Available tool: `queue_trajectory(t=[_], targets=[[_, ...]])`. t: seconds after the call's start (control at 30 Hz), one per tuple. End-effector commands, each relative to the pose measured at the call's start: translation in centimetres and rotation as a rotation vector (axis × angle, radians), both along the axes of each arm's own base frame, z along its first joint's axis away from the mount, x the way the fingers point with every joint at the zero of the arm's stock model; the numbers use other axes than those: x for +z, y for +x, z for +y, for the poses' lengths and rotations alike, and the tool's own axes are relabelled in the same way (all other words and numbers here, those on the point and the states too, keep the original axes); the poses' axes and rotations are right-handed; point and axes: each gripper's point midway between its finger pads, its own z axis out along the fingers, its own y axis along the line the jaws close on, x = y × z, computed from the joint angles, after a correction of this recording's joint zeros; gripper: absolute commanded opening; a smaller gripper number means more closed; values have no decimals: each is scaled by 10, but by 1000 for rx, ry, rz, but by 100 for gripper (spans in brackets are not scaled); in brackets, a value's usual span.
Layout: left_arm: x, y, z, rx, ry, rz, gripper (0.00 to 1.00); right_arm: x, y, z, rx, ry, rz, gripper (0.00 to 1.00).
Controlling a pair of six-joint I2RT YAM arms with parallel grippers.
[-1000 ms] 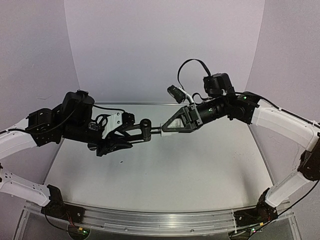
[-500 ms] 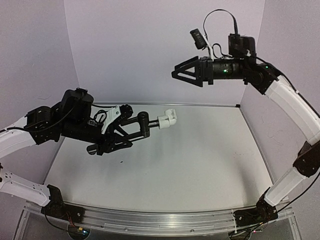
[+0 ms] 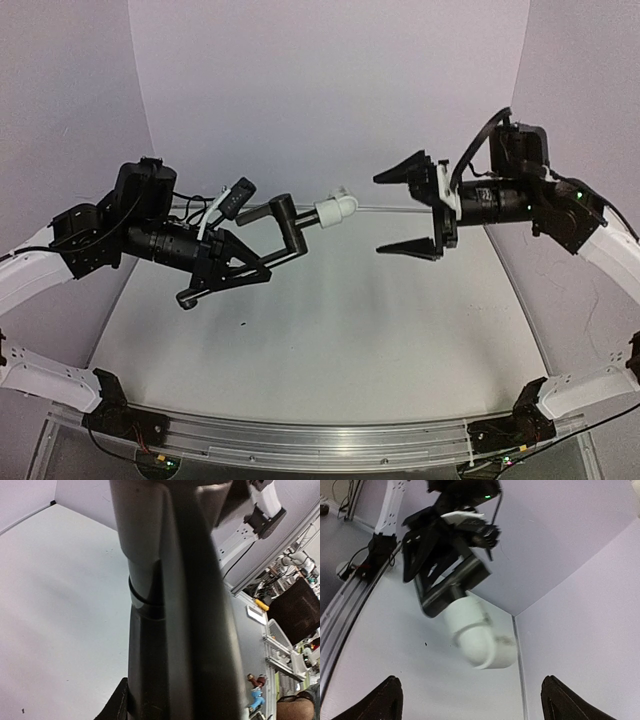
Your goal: Install the water faucets
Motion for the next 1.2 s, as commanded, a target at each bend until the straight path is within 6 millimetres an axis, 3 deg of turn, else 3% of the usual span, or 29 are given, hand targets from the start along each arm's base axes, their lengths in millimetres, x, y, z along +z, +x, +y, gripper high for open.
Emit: queue_trajectory(t=[0.0, 0.23, 0.47, 0.63, 0.87, 1.17], targets=[[78, -26, -3, -153, -251, -18, 0, 2, -17, 0, 56, -24, -338, 92], [65, -36, -22, -303, -217, 144, 0, 10, -17, 16, 62, 9, -424, 92], [63, -37, -24, -325, -214, 154, 0, 11, -17, 16, 63, 14, -443, 88], [61, -40, -24, -354, -209, 149, 0, 3, -17, 15, 56, 6, -406, 70], [62, -40, -23, -366, -205, 102, 0, -3, -14, 27, 48, 6, -175, 54], [61, -35, -29, -363, -184, 92, 0, -2, -25, 25, 82, 9, -98, 18]])
